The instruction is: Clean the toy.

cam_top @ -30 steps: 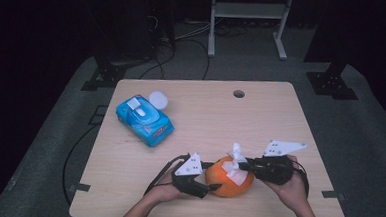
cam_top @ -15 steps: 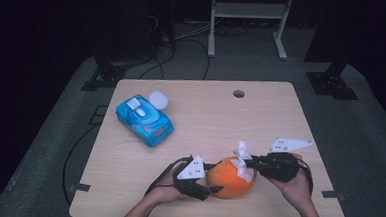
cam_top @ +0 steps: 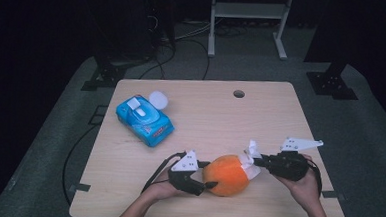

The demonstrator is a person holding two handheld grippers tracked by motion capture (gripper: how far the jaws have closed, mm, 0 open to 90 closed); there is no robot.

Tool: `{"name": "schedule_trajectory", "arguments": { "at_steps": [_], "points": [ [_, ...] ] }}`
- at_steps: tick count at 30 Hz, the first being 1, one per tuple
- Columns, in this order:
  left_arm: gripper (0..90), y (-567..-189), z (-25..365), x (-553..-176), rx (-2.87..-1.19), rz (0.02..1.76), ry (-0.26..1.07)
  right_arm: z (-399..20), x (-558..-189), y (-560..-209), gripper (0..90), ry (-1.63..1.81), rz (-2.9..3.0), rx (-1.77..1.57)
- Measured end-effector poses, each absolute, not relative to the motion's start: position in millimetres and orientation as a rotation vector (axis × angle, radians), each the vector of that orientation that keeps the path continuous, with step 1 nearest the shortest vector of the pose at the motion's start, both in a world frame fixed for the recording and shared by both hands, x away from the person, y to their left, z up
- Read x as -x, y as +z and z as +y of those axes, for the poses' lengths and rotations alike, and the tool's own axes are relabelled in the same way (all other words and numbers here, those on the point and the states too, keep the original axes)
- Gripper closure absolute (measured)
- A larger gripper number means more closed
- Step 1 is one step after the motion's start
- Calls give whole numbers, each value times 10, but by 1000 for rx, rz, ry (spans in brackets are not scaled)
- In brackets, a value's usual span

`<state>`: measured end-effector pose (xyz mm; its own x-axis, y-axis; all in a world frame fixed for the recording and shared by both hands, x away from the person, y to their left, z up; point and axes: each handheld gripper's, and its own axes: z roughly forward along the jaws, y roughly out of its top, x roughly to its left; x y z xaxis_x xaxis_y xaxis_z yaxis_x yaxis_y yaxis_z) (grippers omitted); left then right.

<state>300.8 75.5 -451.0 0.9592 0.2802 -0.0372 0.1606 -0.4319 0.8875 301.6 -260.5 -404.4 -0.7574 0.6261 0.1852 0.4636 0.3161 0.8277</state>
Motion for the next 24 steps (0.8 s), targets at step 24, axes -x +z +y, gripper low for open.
{"name": "schedule_trajectory", "arguments": {
  "at_steps": [24],
  "points": [
    [219,-4368,758,-3025,-1966,331,153,-2320,-2939,-4006,796,1389,2449,-871]
  ]
}}
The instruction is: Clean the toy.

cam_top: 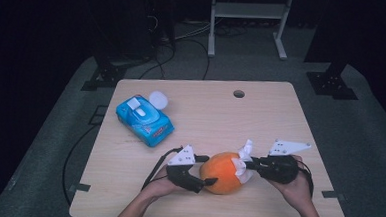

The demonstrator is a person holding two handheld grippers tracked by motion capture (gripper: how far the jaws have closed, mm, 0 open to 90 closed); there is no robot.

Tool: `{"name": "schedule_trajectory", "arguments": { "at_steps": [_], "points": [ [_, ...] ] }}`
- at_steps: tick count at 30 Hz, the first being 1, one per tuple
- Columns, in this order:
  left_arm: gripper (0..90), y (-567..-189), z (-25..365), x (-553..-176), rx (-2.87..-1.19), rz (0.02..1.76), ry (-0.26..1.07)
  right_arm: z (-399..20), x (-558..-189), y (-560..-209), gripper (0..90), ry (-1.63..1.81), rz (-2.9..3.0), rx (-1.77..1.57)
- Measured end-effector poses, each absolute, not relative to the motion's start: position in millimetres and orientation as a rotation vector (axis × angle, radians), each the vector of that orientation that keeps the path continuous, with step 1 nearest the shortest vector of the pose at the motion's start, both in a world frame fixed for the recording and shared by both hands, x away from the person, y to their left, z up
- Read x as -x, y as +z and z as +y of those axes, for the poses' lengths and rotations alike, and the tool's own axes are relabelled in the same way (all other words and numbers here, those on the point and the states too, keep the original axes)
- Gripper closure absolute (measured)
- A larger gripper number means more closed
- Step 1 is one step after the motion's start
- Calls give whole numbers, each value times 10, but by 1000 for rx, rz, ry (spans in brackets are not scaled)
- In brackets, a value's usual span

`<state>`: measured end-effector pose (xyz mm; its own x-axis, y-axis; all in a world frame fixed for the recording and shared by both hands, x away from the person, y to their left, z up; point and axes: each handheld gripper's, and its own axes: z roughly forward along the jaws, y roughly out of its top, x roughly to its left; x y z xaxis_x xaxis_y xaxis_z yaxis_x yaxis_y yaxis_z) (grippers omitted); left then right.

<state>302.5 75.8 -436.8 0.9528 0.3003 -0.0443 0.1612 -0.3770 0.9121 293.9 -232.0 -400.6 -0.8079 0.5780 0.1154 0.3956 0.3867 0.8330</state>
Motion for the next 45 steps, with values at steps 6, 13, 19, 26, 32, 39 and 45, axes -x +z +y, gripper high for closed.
{"name": "schedule_trajectory", "arguments": {
  "at_steps": [6,13,19,26,32,39,45],
  "points": [
    [359,-4443,806,-3061,-1967,378,167,-2301,-2982,-4039,796,1399,2443,-891],
    [369,-4470,918,-3133,-1950,416,147,-2373,-3035,-4232,797,1315,2516,-965],
    [365,-4453,875,-3106,-1959,387,163,-2320,-2997,-4081,796,1386,2466,-921],
    [359,-4421,800,-3054,-1967,348,176,-2392,-3026,-4110,794,1364,2493,-973],
    [355,-4374,638,-2954,-1981,268,193,-2268,-2938,-3855,793,1467,2435,-859],
    [150,-4378,687,-3002,-1980,323,158,-2361,-3011,-4019,791,1388,2463,-912],
    [104,-4547,645,-3049,-1985,331,102,-2501,-3058,-4079,790,1408,2466,-981]
  ]
}}
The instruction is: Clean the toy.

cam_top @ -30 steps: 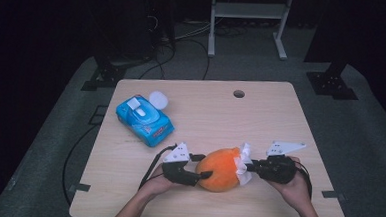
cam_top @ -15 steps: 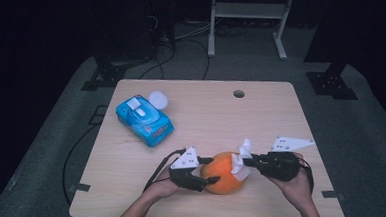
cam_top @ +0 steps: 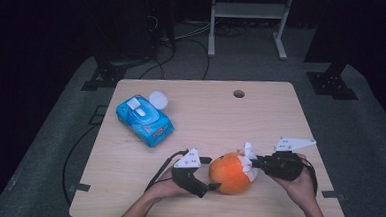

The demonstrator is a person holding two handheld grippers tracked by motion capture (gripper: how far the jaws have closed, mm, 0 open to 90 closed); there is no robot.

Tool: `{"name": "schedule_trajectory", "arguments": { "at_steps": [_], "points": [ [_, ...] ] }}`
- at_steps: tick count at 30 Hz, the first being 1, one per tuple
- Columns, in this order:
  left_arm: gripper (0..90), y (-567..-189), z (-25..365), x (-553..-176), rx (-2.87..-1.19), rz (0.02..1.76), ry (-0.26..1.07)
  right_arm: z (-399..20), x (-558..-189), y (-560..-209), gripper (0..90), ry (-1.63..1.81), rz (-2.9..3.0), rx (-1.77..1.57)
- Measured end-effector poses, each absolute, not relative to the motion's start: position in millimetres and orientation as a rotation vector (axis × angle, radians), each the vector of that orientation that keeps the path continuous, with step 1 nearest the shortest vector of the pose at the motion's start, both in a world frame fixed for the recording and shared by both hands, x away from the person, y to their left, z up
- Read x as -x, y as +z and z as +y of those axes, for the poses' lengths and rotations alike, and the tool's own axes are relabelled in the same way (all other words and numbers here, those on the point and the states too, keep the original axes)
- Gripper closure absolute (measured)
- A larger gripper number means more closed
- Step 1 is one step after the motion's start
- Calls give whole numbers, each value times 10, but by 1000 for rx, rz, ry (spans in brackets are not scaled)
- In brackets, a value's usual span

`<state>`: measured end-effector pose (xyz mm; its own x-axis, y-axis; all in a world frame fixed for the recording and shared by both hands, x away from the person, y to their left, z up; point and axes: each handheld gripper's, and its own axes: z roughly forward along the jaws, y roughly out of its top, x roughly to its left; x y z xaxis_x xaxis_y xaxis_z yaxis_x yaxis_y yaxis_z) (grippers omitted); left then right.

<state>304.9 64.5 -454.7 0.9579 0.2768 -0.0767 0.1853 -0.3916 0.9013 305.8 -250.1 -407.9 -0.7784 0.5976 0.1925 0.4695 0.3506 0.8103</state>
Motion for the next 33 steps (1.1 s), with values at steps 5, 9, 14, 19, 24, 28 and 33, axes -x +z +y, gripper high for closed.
{"name": "schedule_trajectory", "arguments": {
  "at_steps": [5,9,14,19,24,28,33],
  "points": [
    [324,-4528,574,-2958,-1951,267,181,-2475,-3042,-4069,795,1401,2456,-979],
    [415,-4335,579,-2871,-1895,212,234,-2507,-3004,-3984,801,1485,2408,-985],
    [421,-4075,704,-2862,-1881,214,228,-2434,-2994,-3960,802,1571,2404,-988],
    [421,-4184,705,-2912,-1944,270,187,-2347,-2976,-3963,802,1565,2426,-965],
    [424,-4085,669,-2866,-1925,240,172,-2013,-2772,-3691,801,1556,2435,-750],
    [420,-4090,680,-2868,-1933,250,192,-1987,-2742,-3642,800,1531,2429,-718],
    [374,-4206,697,-2941,-1915,299,159,-2060,-2833,-3900,796,1438,2479,-802]
  ]
}}
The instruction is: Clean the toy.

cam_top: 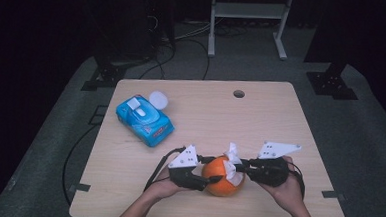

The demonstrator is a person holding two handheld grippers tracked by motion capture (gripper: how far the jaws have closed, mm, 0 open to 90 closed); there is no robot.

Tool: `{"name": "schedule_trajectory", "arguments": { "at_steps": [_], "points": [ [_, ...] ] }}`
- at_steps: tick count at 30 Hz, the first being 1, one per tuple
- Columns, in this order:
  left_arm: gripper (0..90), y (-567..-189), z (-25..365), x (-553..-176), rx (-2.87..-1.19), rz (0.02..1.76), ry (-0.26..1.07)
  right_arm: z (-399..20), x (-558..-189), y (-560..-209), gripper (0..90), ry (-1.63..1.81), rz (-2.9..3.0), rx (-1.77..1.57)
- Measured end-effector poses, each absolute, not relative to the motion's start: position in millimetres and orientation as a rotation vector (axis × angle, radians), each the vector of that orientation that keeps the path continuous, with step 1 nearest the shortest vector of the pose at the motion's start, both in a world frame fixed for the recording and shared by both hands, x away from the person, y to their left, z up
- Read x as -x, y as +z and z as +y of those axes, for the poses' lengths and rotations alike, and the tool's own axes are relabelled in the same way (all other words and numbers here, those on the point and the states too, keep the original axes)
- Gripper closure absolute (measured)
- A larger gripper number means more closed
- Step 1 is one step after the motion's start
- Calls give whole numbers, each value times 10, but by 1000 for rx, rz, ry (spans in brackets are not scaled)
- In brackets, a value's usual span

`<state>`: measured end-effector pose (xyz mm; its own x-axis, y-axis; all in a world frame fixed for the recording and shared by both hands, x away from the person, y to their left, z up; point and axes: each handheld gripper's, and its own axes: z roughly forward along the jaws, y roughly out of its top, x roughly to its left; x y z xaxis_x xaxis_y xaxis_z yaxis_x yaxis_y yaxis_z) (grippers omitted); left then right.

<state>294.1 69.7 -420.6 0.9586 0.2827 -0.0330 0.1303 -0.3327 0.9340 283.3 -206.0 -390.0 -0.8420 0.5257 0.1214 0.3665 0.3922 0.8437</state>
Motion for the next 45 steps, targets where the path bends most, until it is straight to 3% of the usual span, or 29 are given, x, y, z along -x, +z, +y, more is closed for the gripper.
{"name": "schedule_trajectory", "arguments": {
  "at_steps": [2,4,8,10,12,14,15,17,27,36,45],
  "points": [
    [326,-4210,687,-2953,-1903,310,161,-2136,-2884,-3953,795,1454,2478,-844],
    [199,-4249,689,-2979,-1912,322,149,-2188,-2917,-3986,795,1455,2470,-879],
    [104,-4335,684,-3007,-1923,336,134,-2219,-2932,-4006,794,1463,2471,-890],
    [104,-4373,665,-3011,-1913,334,137,-2225,-2943,-4017,793,1467,2471,-902],
    [116,-4382,636,-2987,-1906,313,146,-2231,-2951,-4024,793,1477,2469,-915],
    [244,-4361,630,-2942,-1906,280,192,-2222,-2939,-4009,795,1476,2460,-920],
    [357,-4304,632,-2911,-1910,270,215,-2213,-2923,-3974,798,1491,2448,-910],
    [398,-4229,652,-2901,-1913,256,227,-2212,-2885,-3894,800,1516,2422,-886],
    [398,-4172,646,-2892,-1940,289,216,-1906,-2706,-3718,797,1521,2426,-696],
    [406,-4160,698,-2911,-1941,274,217,-2175,-2876,-3884,799,1492,2390,-873],
    [377,-4239,632,-2877,-1953,258,217,-1863,-2725,-3769,799,1480,2422,-717]
  ]
}}
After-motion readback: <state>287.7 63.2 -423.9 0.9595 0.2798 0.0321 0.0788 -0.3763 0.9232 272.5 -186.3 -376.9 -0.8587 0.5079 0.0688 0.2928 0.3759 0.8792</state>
